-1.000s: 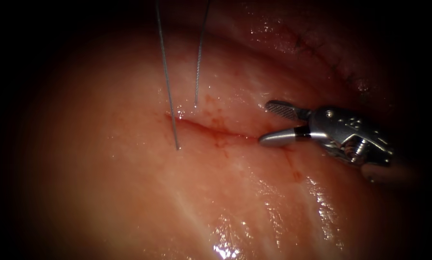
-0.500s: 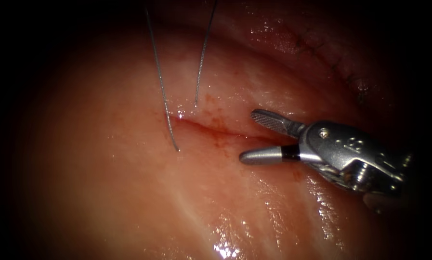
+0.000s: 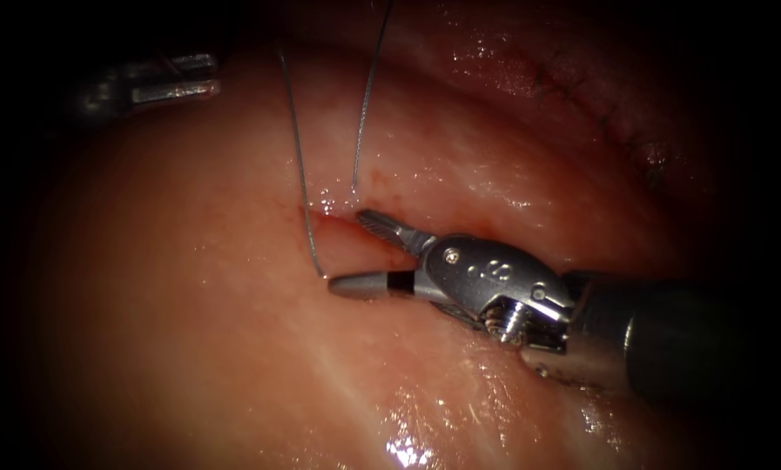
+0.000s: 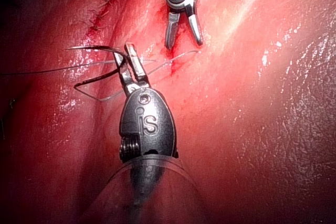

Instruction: Wound Closure

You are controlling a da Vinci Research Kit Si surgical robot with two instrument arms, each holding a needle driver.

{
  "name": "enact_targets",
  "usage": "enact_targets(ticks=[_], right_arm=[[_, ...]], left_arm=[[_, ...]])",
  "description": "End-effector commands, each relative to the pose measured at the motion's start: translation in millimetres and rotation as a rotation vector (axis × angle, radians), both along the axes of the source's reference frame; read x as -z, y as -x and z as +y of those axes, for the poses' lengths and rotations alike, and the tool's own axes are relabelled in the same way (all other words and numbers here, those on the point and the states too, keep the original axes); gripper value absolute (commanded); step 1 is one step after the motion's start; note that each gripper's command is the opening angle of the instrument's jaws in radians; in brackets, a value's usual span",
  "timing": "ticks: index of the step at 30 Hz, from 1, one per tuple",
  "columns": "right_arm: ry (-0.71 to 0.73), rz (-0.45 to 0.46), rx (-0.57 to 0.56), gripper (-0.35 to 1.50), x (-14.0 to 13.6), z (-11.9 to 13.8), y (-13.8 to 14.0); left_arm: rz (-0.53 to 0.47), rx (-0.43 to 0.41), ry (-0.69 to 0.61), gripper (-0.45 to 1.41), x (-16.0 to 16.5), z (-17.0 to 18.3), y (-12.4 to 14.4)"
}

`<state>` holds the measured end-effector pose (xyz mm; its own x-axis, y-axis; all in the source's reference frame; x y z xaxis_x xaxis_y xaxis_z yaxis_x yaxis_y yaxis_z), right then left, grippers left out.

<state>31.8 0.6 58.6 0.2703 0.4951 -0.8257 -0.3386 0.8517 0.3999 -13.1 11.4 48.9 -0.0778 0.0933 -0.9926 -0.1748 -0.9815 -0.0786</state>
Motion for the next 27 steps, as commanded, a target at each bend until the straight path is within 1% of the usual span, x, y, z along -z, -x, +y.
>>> enact_targets(ticks=[1,4,7,11,15,22,25,27], right_arm=[[-0.001,-0.001,0.0,1.03,-1.4,-0.7,-1.0],[-0.002,-0.007,0.017,0.98,-2.3,-1.6,-1.7],[-0.001,-0.017,0.031,0.98,-2.8,-2.5,-2.4],[-0.001,-0.018,0.038,0.96,-2.9,-2.8,-2.9],[-0.007,-0.012,0.052,0.96,-2.2,-3.1,-2.8],[-0.015,-0.01,0.07,0.94,-1.1,-4.3,-2.8],[-0.061,0.004,0.061,0.94,-0.9,-4.5,-2.9],[-0.126,0.022,0.053,0.91,-0.8,-4.5,-2.9]], left_arm=[[-0.001,0.0,-0.003,-0.45,-0.3,-0.5,0.4],[-0.004,-0.002,-0.004,-0.45,0.2,-0.6,0.4],[-0.007,-0.004,-0.005,-0.45,0.5,-0.7,0.4],[-0.007,-0.003,-0.006,-0.45,0.7,-0.7,0.4],[-0.008,-0.004,-0.012,-0.45,0.7,-0.7,0.3],[-0.011,-0.007,-0.014,-0.45,0.8,-0.6,0.0],[-0.014,-0.011,-0.02,-0.45,1.2,-0.1,-0.4],[-0.024,-0.008,-0.025,-0.45,1.7,0.3,-0.9]])
